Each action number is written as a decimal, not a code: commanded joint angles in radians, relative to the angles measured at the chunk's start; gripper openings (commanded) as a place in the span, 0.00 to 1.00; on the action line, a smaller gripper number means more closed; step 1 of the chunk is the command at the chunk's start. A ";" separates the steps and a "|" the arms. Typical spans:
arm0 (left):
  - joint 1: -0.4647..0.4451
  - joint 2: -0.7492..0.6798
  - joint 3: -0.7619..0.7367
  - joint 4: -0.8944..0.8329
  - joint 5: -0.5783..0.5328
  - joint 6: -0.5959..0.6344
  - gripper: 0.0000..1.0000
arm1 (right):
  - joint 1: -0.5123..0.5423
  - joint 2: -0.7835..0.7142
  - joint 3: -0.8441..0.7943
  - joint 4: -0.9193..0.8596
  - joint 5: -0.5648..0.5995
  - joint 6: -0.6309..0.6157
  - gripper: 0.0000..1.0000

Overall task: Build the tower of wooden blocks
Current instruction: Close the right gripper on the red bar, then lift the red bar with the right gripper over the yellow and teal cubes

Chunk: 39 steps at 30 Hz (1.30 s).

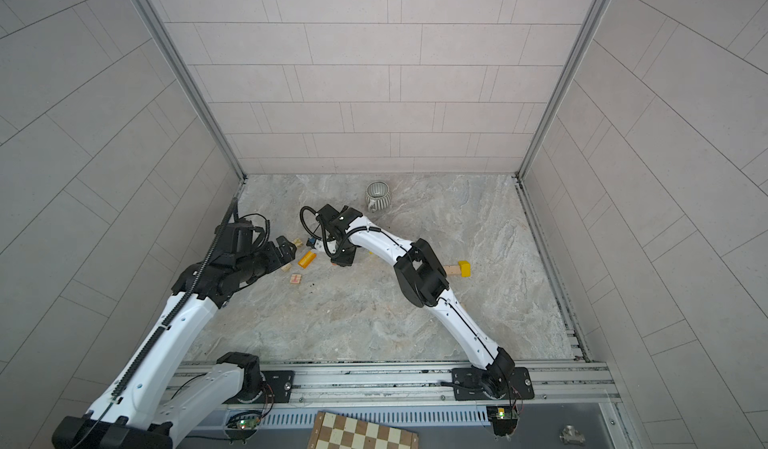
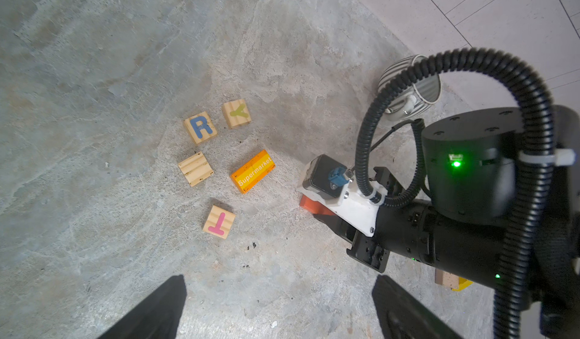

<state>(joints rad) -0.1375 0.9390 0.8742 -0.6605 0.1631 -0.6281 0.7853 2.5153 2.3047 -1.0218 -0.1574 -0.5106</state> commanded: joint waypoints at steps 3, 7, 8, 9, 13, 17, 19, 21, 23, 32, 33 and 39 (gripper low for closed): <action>0.006 0.007 -0.016 0.025 0.018 0.014 1.00 | -0.034 -0.112 -0.047 -0.050 0.044 -0.032 0.29; 0.008 0.015 -0.021 0.036 0.036 0.015 1.00 | -0.075 -0.159 -0.076 -0.067 0.004 -0.046 0.29; 0.009 0.019 -0.022 0.038 0.041 0.015 1.00 | -0.082 -0.168 -0.084 -0.070 -0.003 -0.053 0.29; 0.008 0.021 -0.022 0.039 0.046 0.015 1.00 | -0.089 -0.180 -0.097 -0.071 -0.008 -0.060 0.29; 0.012 0.032 -0.024 0.045 0.061 0.015 1.00 | -0.123 -0.215 -0.141 -0.059 0.005 -0.088 0.29; 0.014 0.040 -0.024 0.047 0.071 0.015 1.00 | -0.154 -0.224 -0.163 -0.041 0.004 -0.095 0.29; 0.016 0.048 -0.023 0.047 0.078 0.015 1.00 | -0.160 -0.224 -0.163 -0.035 0.004 -0.095 0.29; 0.018 0.054 -0.022 0.047 0.083 0.015 1.00 | -0.164 -0.223 -0.163 -0.034 0.005 -0.096 0.29; 0.021 0.058 -0.021 0.047 0.089 0.015 1.00 | -0.167 -0.220 -0.163 -0.031 0.010 -0.095 0.29; 0.032 0.073 -0.021 0.050 0.107 0.015 1.00 | -0.188 -0.210 -0.172 -0.018 0.003 -0.132 0.30; 0.033 0.073 -0.021 0.050 0.109 0.015 1.00 | -0.189 -0.207 -0.172 -0.019 0.007 -0.132 0.30; 0.037 0.073 -0.023 0.052 0.114 0.015 1.00 | -0.197 -0.206 -0.179 -0.019 0.016 -0.132 0.30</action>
<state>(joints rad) -0.1081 1.0115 0.8593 -0.6178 0.2699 -0.6273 0.5919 2.3260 2.1349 -1.0325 -0.1482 -0.6281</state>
